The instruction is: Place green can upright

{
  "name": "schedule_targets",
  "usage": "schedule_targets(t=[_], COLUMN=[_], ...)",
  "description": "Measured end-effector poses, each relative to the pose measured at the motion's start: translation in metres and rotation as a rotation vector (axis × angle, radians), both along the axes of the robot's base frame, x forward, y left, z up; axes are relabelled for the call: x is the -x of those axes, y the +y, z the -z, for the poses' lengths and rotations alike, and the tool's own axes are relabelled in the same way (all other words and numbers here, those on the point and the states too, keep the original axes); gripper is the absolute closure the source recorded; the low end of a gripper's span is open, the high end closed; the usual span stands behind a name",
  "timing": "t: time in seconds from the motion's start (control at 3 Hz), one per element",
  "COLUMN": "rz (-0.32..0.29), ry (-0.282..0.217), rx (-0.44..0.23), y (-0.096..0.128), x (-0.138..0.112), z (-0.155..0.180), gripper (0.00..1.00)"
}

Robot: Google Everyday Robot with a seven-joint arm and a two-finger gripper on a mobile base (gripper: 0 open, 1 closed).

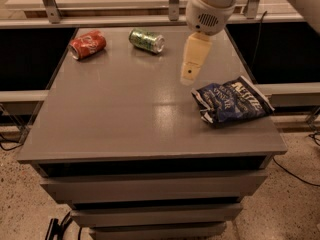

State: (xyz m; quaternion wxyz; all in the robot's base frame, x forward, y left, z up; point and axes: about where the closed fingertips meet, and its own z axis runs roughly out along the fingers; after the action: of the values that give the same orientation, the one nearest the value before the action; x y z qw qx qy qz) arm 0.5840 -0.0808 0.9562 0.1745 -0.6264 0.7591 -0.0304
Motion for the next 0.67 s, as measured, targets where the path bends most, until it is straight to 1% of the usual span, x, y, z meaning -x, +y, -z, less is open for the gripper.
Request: schedule_targets(t=[0.33, 0.67], rz=[0.001, 0.000], ry=[0.000, -0.006], rx=[0.001, -0.014], y=[-0.001, 0.006], x=[0.001, -0.012], z=[0.000, 0.007], gripper=[0.00, 0.00])
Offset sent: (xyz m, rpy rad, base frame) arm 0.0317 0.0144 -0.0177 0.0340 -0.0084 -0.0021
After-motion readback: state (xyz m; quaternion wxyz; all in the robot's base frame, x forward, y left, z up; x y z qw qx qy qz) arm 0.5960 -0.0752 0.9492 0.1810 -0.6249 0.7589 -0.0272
